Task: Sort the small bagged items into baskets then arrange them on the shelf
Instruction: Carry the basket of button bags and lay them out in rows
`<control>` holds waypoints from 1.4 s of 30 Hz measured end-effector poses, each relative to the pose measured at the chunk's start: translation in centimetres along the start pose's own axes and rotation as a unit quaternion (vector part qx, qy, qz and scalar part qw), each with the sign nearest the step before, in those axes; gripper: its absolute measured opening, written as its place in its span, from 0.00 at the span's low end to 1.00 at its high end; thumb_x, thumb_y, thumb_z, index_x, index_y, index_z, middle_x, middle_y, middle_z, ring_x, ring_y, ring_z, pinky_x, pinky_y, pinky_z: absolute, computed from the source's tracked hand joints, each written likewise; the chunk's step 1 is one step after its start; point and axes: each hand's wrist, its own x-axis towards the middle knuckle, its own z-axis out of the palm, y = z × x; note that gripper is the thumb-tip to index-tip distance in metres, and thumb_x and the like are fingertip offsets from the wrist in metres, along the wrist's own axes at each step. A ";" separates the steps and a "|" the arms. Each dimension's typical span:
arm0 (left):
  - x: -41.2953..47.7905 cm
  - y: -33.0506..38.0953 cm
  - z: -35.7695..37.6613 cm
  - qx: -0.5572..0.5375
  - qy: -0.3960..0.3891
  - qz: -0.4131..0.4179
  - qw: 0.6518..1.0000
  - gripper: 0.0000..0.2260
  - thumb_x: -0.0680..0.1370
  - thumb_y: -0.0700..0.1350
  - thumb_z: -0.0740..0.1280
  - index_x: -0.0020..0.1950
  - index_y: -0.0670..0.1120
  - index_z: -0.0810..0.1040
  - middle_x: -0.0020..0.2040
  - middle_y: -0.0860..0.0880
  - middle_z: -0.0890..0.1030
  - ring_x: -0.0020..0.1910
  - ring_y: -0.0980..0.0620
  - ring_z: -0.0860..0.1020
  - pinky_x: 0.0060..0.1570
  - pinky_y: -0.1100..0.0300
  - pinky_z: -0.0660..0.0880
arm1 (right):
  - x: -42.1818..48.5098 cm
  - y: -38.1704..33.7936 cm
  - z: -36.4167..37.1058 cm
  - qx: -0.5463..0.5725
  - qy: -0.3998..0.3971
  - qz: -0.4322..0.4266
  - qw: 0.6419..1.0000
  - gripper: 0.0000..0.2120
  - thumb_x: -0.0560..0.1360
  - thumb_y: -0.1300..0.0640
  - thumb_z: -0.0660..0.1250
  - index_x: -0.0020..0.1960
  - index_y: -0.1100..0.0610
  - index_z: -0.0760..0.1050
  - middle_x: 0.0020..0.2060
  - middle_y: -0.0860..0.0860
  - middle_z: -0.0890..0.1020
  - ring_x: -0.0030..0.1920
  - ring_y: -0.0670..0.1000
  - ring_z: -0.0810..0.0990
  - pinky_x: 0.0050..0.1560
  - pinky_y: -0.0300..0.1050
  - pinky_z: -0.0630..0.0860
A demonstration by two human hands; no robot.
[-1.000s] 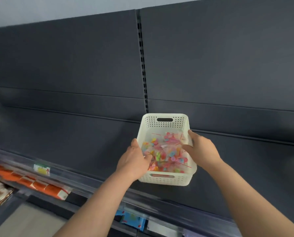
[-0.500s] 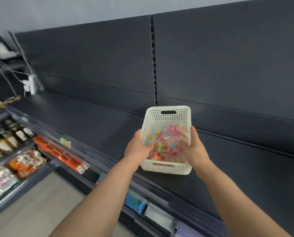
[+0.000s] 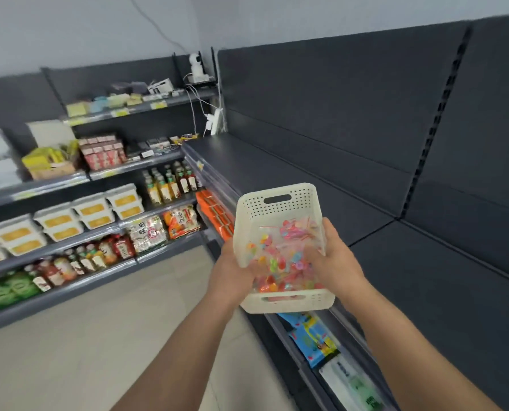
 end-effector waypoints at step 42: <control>57.5 -6.2 -34.7 -0.031 0.013 -0.061 0.998 0.28 0.77 0.42 0.70 0.73 0.56 0.64 0.48 0.60 0.76 0.50 0.53 0.80 0.54 0.47 0.80 | 49.6 -22.0 42.4 0.026 -0.051 0.039 0.998 0.16 0.74 0.53 0.61 0.53 0.33 0.64 0.47 0.40 0.80 0.49 0.50 0.81 0.51 0.57 0.79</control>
